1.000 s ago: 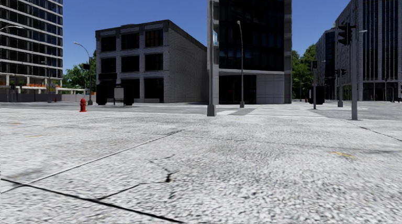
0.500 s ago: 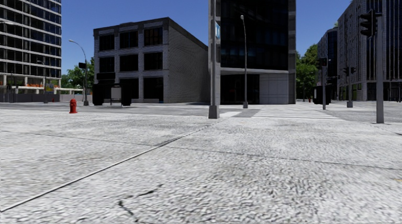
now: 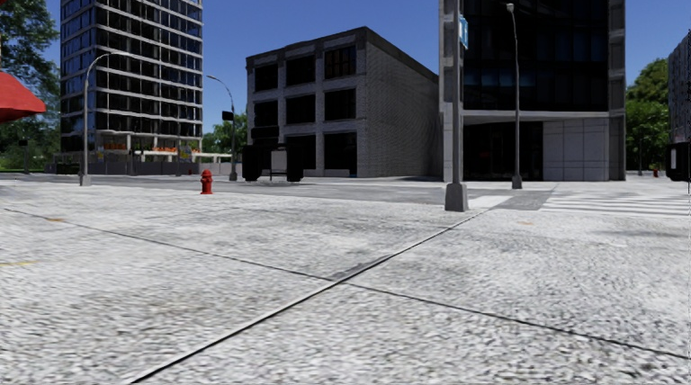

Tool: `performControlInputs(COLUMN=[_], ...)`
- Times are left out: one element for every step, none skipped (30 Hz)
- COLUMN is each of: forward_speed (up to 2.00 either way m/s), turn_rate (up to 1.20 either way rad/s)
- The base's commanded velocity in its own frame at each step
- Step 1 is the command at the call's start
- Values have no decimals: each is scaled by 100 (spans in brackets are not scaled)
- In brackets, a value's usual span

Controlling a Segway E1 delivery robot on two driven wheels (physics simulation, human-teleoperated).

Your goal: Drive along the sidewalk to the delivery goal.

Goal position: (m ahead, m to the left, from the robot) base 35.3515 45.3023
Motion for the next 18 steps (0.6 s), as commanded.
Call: performControlInputs(forward_speed=[197, 197, 197, 197, 197, 197, 197, 197, 197, 197, 197, 197, 197, 197, 197, 197, 197, 197], turn_rate=[85, 85, 85, 85, 85, 84, 79, 77, 77, 77, 77, 77, 69, 50, 33, 0, 0, 0])
